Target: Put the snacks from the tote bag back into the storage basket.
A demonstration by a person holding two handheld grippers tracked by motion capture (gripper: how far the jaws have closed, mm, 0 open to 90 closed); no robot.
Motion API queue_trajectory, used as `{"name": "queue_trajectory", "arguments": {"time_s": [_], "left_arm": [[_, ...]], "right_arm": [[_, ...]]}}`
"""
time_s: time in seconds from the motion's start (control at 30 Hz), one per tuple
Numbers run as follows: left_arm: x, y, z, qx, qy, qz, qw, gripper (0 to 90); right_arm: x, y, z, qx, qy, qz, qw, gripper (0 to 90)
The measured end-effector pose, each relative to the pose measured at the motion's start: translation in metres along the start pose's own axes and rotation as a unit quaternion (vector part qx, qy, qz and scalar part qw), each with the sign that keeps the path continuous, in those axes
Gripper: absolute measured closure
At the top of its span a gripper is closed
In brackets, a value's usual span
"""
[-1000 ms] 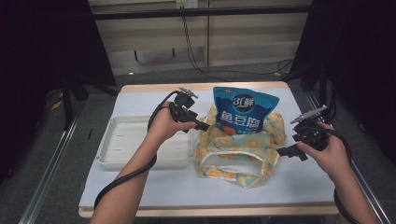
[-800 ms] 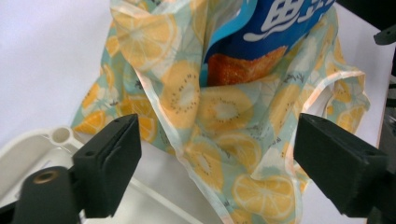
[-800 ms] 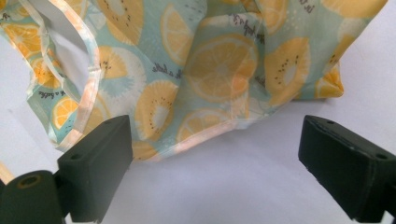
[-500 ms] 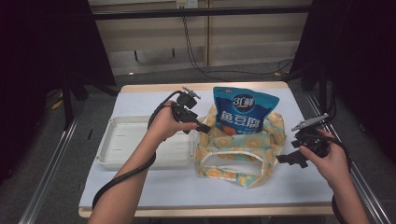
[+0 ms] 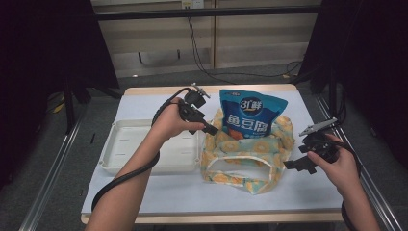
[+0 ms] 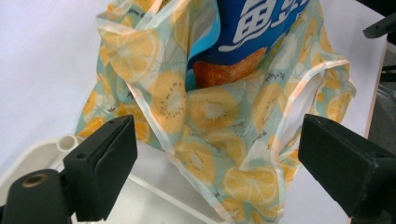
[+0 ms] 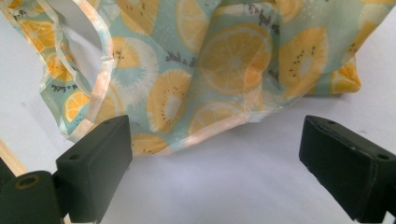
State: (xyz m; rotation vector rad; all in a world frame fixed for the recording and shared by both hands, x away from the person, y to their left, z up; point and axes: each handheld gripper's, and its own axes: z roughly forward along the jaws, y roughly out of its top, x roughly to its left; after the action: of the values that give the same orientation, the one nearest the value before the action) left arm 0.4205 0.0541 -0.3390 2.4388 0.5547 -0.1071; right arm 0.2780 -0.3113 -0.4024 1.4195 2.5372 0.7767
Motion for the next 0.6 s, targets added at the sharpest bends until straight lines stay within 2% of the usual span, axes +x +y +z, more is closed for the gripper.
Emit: {"name": "queue_trajectory", "arguments": {"time_s": [0.13, 0.3, 0.33, 0.57, 0.6], "left_arm": [[-0.001, 0.01, -0.004, 0.006, 0.001, 0.017, 0.9998, 12.2], [-0.002, 0.021, -0.008, -0.008, 0.002, 0.018, 0.9998, 12.4], [-0.001, 0.023, -0.01, -0.003, 0.004, 0.019, 0.9998, 12.4], [0.001, 0.037, -0.015, -0.013, 0.004, 0.03, 0.9995, 12.6], [0.001, 0.04, -0.017, -0.008, 0.003, 0.035, 0.9994, 12.7]], "right_arm": [[0.0, 0.0, 0.0, -0.003, 0.0, 0.002, 1.0, 9.3], [-0.002, -0.001, -0.002, -0.006, 0.003, -0.001, 1.0, 9.3], [-0.002, -0.001, -0.002, -0.006, 0.002, -0.001, 1.0, 9.3], [-0.003, -0.002, -0.002, -0.005, 0.001, 0.0, 1.0, 9.3], [-0.003, -0.002, -0.002, -0.005, 0.003, 0.001, 1.0, 9.3]]}}
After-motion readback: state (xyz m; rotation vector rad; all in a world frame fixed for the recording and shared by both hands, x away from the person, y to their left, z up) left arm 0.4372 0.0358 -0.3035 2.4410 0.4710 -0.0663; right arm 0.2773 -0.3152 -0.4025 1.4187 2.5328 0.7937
